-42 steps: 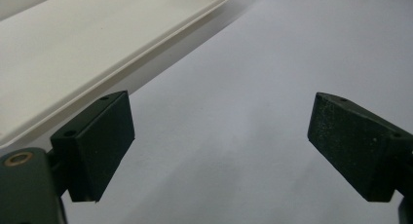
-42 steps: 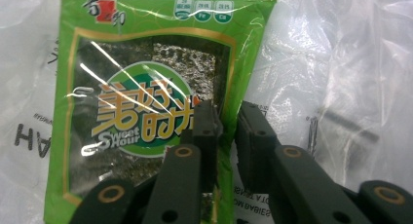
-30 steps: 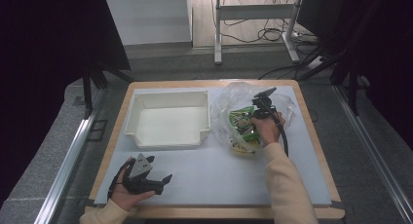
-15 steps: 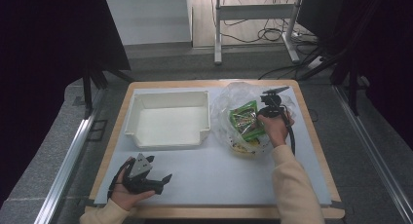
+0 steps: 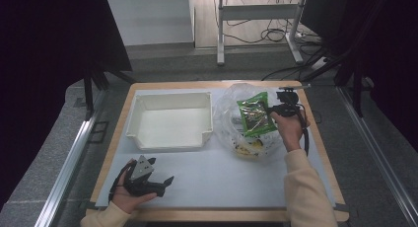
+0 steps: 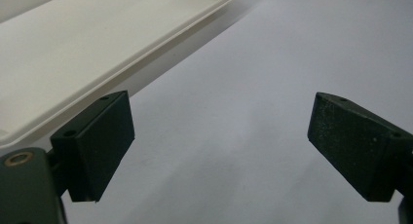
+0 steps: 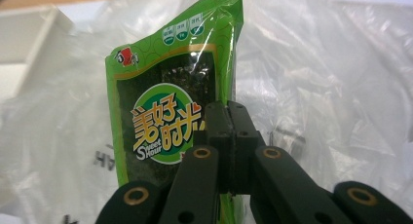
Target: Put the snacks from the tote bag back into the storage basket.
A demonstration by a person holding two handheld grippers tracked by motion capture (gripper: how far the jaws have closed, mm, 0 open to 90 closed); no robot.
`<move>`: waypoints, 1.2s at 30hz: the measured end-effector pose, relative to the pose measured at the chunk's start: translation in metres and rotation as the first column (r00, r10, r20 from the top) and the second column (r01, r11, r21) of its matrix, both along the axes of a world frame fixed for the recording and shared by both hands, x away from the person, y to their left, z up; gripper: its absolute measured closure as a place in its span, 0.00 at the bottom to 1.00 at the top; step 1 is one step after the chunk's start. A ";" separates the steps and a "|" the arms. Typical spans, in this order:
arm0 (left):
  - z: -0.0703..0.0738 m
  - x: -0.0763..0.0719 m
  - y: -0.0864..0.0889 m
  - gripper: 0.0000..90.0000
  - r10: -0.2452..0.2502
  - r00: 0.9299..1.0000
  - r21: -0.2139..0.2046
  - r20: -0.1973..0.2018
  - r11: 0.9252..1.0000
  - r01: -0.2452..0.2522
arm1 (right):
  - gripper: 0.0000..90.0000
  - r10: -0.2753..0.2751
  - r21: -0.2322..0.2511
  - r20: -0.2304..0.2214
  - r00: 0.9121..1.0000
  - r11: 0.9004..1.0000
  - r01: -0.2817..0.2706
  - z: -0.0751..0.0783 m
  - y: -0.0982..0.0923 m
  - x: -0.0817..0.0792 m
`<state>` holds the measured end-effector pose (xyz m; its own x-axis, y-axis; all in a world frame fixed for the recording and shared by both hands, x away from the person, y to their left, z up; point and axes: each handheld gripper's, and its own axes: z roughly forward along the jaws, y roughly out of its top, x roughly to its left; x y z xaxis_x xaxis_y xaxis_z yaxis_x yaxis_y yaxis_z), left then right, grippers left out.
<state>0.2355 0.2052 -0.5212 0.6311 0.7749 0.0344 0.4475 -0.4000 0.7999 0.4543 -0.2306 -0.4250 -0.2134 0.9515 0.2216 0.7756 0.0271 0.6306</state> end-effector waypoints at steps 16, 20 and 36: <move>0.000 -0.001 -0.001 0.11 0.005 1.000 0.001 0.002 1.000 -0.005 | 1.00 0.020 0.111 0.108 0.994 0.993 -0.032 0.021 -0.011 -0.016; 0.000 -0.001 0.000 0.11 0.006 1.000 0.001 0.002 1.000 -0.006 | 1.00 0.030 0.134 0.128 0.991 0.990 -0.047 0.025 -0.009 -0.019; 0.001 -0.001 0.000 0.11 0.002 1.000 -0.001 0.005 1.000 -0.002 | 1.00 0.064 0.172 0.178 0.982 0.981 -0.095 0.041 0.000 -0.027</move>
<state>0.2347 0.2051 -0.5207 0.6291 0.7764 0.0367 0.4442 -0.3979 0.8027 0.4272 -0.2310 -0.3837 -0.3362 0.8782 0.3403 0.6558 -0.0410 0.7538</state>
